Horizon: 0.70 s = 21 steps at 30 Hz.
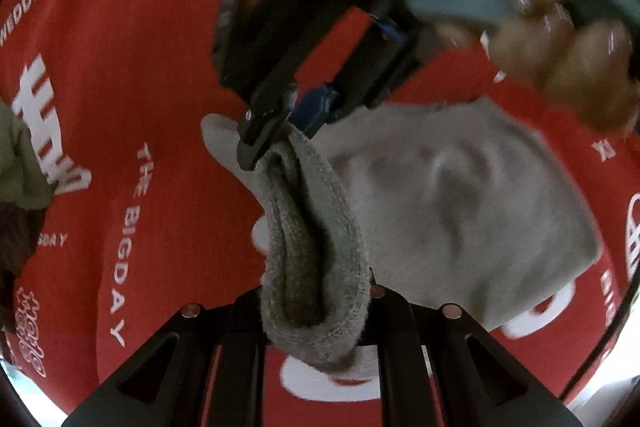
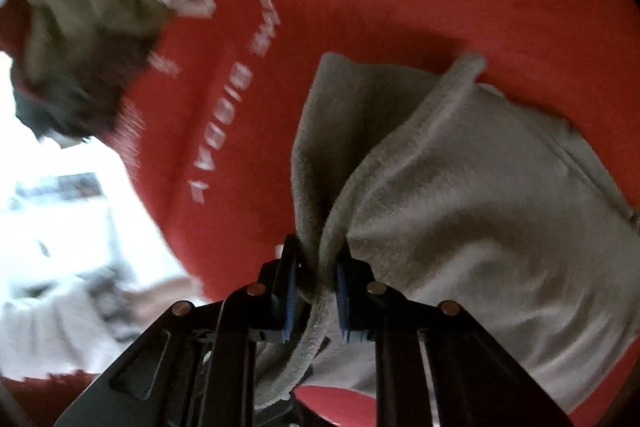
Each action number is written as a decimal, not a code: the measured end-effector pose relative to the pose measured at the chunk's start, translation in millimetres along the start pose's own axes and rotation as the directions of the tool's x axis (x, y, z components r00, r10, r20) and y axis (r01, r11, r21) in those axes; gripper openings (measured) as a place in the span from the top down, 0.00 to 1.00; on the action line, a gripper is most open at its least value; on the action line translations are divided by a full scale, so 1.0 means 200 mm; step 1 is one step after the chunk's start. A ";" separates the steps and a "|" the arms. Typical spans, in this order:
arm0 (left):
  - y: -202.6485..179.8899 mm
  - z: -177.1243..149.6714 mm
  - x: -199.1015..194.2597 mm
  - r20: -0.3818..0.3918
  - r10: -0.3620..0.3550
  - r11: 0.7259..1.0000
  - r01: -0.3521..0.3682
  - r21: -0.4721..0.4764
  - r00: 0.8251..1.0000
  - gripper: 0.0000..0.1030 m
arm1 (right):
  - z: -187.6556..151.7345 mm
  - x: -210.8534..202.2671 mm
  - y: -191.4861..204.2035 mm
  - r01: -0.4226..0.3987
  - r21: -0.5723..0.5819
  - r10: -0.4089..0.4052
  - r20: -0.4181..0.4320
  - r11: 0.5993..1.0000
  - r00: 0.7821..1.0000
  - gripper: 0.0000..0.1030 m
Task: Fold small clothes
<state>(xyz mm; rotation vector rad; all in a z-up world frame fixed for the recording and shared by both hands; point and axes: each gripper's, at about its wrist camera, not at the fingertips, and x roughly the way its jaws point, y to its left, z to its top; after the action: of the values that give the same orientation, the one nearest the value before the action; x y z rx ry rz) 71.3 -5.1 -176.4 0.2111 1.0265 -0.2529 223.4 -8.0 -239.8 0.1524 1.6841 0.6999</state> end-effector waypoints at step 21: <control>-1.19 0.12 0.20 -0.128 -0.098 0.939 0.134 0.316 0.987 0.87 | -1.01 -0.78 -1.27 -0.288 0.283 0.151 0.420 0.915 0.895 0.32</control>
<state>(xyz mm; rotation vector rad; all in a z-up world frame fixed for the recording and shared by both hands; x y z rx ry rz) 37.5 -242.9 -212.5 0.4670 1.1052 -0.5236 143.9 -358.4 -224.5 0.6988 1.3949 0.4979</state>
